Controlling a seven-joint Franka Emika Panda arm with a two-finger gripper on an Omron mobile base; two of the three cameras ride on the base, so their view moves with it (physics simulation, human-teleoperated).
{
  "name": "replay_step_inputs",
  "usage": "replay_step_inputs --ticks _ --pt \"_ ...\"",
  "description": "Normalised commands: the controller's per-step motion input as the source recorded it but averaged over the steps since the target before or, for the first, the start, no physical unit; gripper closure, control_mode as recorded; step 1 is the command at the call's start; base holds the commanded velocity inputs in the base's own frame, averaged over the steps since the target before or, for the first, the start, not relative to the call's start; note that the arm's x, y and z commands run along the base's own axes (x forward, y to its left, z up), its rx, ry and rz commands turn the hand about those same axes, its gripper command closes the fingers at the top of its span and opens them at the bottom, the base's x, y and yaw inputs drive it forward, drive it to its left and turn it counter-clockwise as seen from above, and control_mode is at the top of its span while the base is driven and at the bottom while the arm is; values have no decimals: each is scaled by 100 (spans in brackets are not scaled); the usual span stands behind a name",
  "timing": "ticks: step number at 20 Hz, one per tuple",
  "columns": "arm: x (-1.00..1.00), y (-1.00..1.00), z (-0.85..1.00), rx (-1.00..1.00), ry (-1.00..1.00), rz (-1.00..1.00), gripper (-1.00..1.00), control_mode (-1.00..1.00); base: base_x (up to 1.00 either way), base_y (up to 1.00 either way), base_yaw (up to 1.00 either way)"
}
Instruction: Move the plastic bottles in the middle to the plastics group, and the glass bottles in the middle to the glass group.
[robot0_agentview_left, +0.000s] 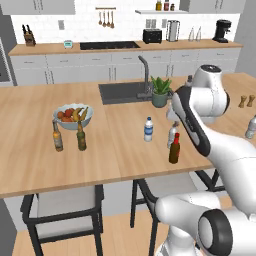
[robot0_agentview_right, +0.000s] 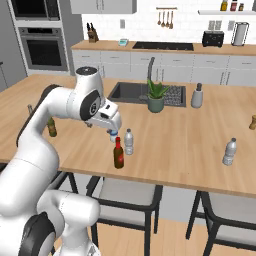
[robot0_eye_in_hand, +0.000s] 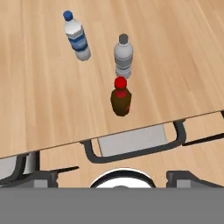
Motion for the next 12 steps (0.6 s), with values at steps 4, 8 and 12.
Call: replay_step_inputs --ticks 4,8,12 --pt "19 -8 -8 -6 -7 0 -100 -100 0 0 0" --pt "13 -2 -9 -5 -9 0 -100 -100 0 0 0" --pt "18 -1 -41 0 -18 0 -100 -100 0 0 0"
